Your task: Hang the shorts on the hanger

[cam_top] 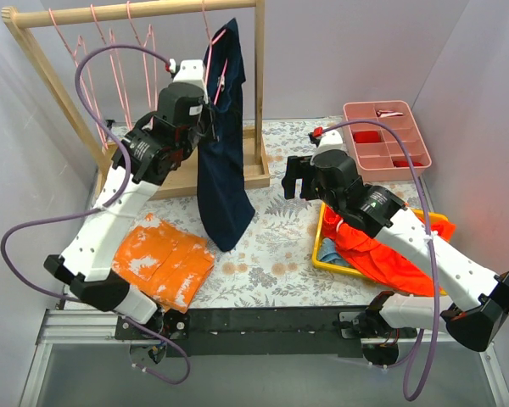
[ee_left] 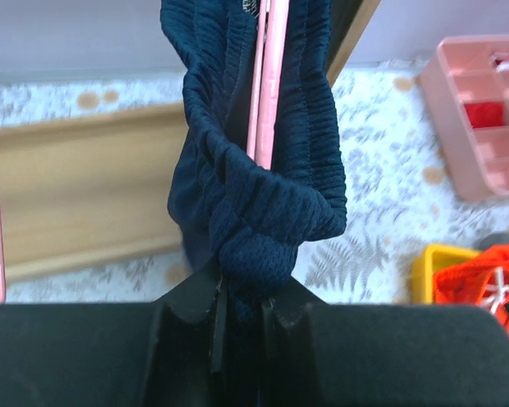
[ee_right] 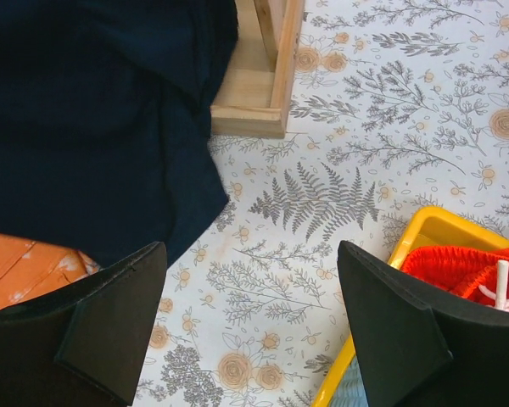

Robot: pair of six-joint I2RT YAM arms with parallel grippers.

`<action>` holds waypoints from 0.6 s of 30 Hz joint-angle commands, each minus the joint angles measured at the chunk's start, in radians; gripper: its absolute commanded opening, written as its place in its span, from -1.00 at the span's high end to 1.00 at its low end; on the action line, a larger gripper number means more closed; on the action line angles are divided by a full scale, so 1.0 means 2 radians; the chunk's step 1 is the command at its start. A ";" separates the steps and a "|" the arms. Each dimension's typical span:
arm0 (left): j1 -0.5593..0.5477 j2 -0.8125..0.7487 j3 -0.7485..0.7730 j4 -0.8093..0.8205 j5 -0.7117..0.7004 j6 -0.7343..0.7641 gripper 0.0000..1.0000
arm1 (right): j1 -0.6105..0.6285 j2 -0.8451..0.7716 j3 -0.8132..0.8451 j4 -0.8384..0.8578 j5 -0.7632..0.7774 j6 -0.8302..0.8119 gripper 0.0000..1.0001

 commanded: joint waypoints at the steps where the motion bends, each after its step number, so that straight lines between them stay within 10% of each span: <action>1: 0.015 0.036 0.107 0.057 0.012 0.028 1.00 | -0.001 -0.014 -0.001 0.016 -0.007 0.005 -0.77; 18: 0.049 0.106 0.136 0.088 0.068 0.012 1.00 | -0.001 -0.027 -0.007 0.010 -0.021 0.008 -0.77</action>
